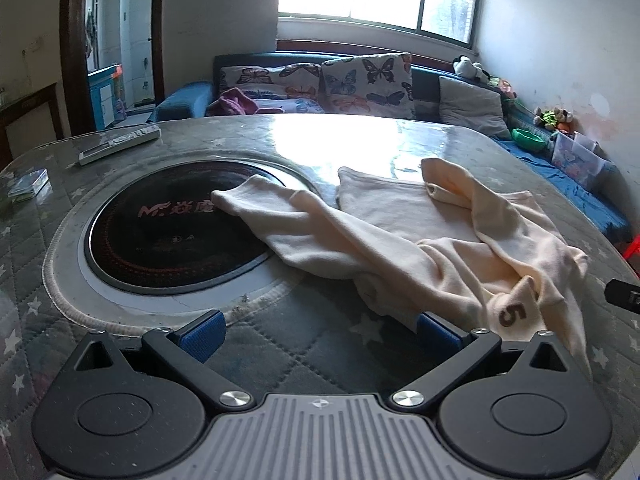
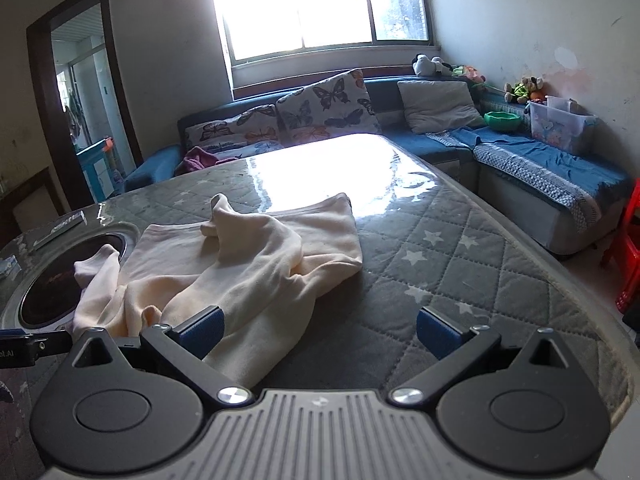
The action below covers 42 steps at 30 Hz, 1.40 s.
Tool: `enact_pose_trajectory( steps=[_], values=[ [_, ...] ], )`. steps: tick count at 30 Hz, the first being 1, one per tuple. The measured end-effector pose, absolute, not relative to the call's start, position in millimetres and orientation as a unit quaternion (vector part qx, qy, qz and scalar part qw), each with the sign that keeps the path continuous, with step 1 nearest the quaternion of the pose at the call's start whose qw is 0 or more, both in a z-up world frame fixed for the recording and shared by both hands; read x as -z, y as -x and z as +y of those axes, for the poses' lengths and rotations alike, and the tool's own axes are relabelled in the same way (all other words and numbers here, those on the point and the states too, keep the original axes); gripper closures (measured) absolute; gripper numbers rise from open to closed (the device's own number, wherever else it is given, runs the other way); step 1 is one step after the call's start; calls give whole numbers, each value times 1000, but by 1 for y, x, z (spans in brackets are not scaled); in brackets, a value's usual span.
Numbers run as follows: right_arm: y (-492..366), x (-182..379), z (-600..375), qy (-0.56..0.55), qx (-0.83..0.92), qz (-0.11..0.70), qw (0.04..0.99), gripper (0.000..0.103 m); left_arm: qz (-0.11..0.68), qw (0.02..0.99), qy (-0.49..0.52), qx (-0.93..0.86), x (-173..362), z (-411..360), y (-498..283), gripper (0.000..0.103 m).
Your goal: Fold clothes
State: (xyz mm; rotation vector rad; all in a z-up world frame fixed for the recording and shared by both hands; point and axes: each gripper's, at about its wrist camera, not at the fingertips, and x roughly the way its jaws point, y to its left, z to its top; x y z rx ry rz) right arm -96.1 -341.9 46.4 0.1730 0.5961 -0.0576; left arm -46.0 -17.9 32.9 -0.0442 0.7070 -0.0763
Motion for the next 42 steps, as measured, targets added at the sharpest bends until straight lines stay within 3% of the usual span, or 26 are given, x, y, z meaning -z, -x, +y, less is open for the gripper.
enact_pose_trajectory(
  steps=[42],
  values=[
    [123, -44, -301, -33, -47, 310, 949, 0, 369, 928, 15, 41, -36, -39, 70, 0]
  ],
)
